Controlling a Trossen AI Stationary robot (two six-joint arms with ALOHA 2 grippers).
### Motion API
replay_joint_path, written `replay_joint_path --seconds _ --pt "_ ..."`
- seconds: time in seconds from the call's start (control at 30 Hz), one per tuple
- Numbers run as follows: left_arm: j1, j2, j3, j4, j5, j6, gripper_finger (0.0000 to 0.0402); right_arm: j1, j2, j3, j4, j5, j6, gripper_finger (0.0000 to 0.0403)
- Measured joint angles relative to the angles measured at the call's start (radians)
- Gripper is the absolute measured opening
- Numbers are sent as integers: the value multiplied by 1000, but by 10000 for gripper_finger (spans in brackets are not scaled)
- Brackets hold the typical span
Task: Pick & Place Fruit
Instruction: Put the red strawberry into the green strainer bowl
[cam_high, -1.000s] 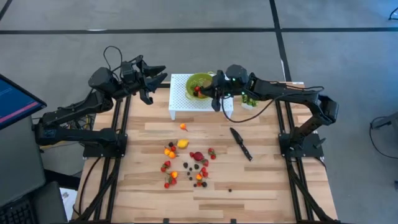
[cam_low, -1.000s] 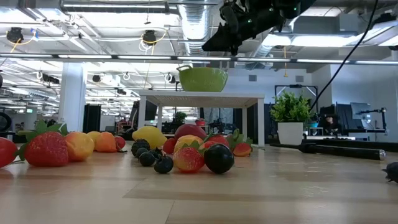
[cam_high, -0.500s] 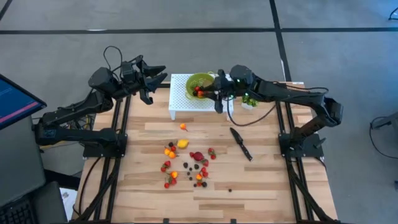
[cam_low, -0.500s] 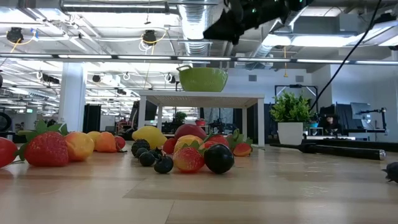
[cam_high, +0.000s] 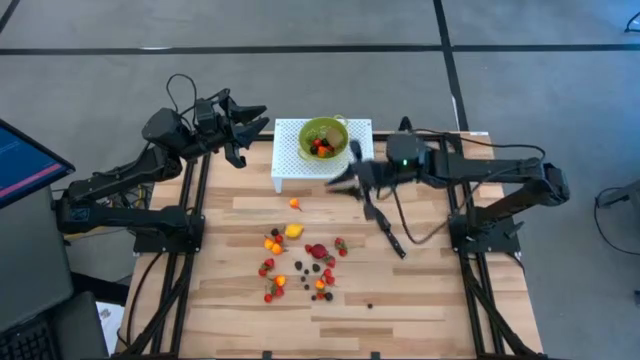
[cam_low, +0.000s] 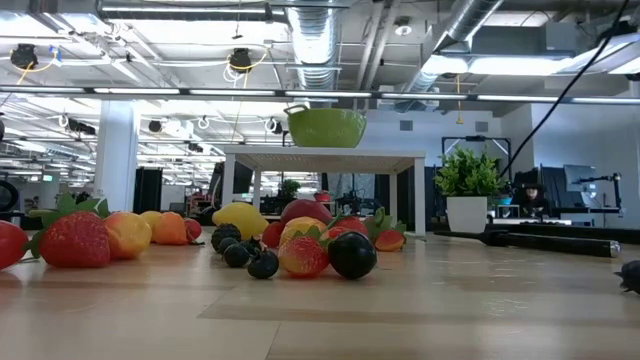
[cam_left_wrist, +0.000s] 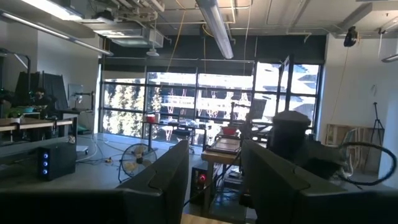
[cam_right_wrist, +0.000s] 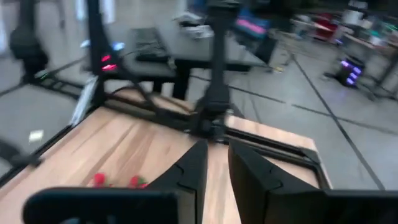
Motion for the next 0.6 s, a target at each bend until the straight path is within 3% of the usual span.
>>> replay_joint_path --seconds 0.17,0.33,0.6 --pt "0 0 0 0 0 0 142 128 1 0 -117 126 -62 47" --pt "0 0 0 0 0 0 142 209 1 0 -268 222 39 34" --pt "0 0 0 0 0 0 142 300 75 3 -480 237 227 11"
